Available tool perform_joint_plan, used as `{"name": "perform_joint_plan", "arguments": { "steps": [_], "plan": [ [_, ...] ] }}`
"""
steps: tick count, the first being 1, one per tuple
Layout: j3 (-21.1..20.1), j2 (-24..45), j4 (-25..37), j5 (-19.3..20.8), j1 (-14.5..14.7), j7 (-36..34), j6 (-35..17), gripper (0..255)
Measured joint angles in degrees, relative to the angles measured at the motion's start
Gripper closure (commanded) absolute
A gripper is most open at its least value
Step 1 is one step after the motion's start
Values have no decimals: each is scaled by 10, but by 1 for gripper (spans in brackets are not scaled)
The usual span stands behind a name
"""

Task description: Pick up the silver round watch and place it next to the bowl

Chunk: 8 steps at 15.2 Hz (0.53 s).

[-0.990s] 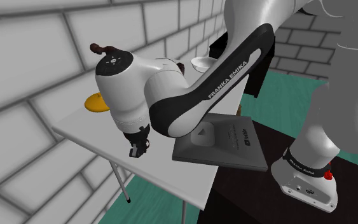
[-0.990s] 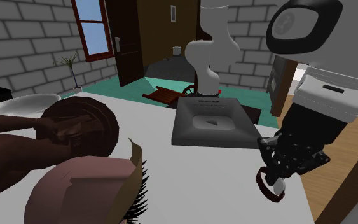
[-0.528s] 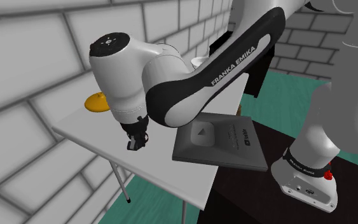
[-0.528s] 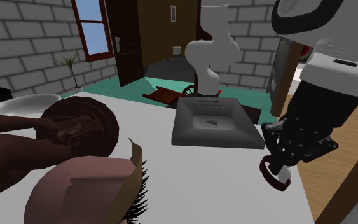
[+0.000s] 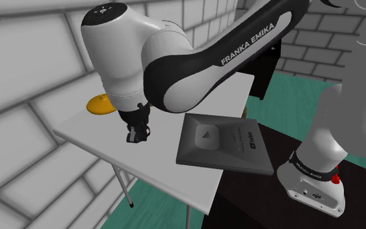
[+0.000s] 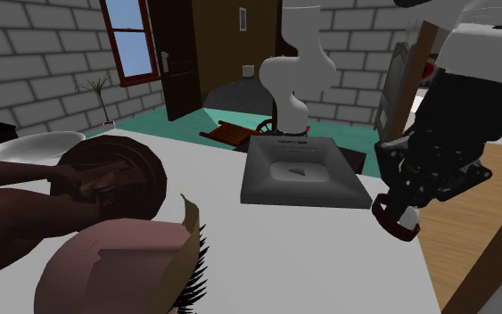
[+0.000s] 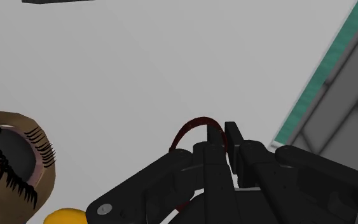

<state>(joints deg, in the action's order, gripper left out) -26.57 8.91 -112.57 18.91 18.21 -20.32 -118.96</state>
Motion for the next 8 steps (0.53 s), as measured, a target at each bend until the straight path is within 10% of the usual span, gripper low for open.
{"name": "perform_joint_plan", "arguments": {
  "steps": [8],
  "plan": [
    [-3, -20, 36, -18, -1, 20, 51, 255]
  ]
}}
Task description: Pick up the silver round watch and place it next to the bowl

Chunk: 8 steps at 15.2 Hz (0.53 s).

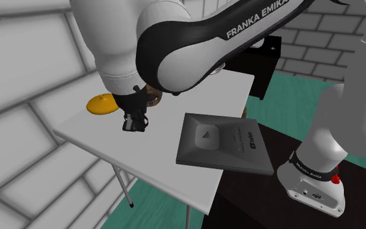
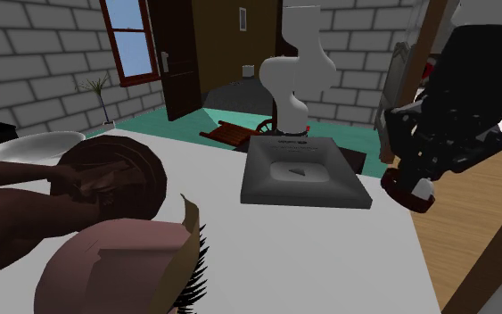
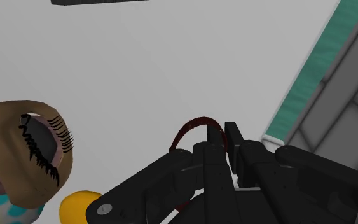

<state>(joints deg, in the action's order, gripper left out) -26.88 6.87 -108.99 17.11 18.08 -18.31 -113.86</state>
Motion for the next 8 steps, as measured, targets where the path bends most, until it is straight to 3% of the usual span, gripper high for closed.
{"name": "perform_joint_plan", "arguments": {
  "steps": [3, 8],
  "plan": [
    [-1, -8, 13, -6, -1, 8, 19, 255],
    [21, -59, -40, -29, -31, 64, -2, 255]
  ]
}}
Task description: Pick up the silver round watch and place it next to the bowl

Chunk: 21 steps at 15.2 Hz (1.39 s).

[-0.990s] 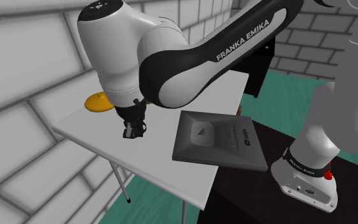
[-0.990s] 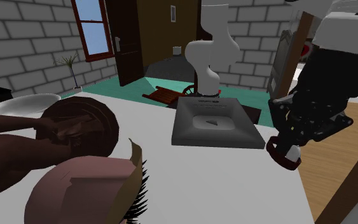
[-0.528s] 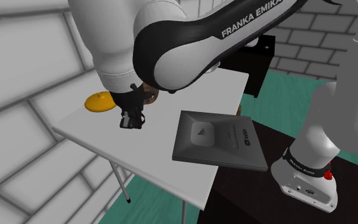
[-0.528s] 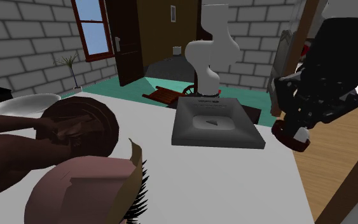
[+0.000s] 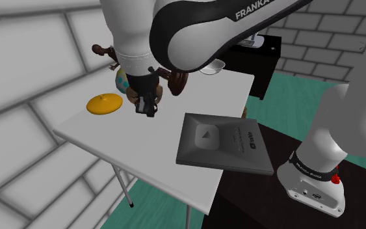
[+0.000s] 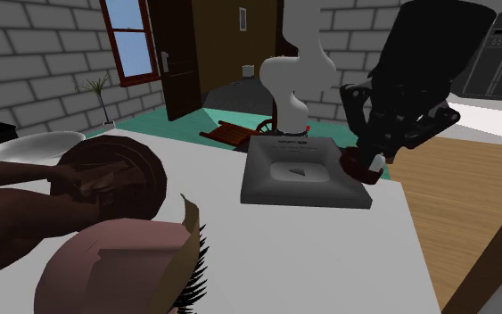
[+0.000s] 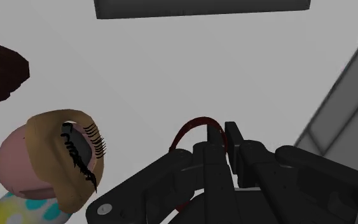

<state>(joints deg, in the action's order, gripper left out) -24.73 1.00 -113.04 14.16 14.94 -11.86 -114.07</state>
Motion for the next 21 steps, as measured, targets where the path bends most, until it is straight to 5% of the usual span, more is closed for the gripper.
{"name": "perform_joint_plan", "arguments": {
  "steps": [9, 21],
  "plan": [
    [72, -97, -111, -35, -58, 138, -50, 255],
    [180, -130, -160, -35, -128, 312, -98, 255]
  ]
}}
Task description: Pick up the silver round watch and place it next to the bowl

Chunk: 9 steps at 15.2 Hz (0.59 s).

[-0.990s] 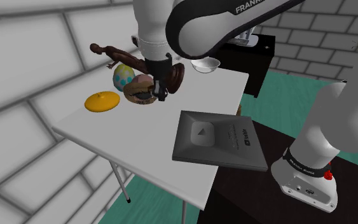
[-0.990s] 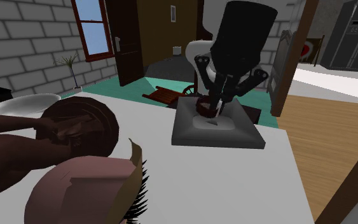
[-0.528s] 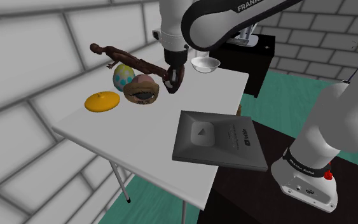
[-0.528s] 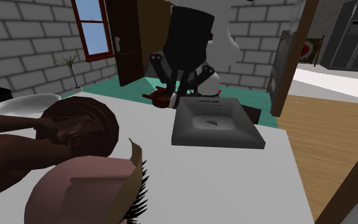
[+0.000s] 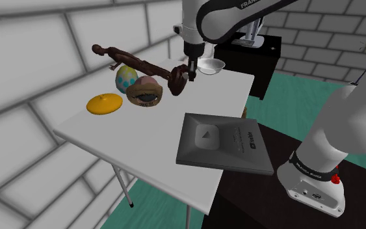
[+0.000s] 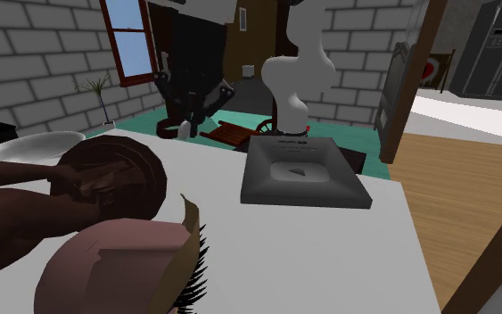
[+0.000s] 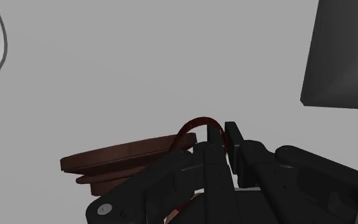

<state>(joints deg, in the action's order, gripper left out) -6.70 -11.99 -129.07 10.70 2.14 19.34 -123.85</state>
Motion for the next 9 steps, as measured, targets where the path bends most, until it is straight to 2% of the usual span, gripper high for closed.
{"name": "perform_joint_plan", "arguments": {
  "steps": [9],
  "plan": [
    [81, 19, 13, 0, -53, 130, -27, 255]
  ]
}}
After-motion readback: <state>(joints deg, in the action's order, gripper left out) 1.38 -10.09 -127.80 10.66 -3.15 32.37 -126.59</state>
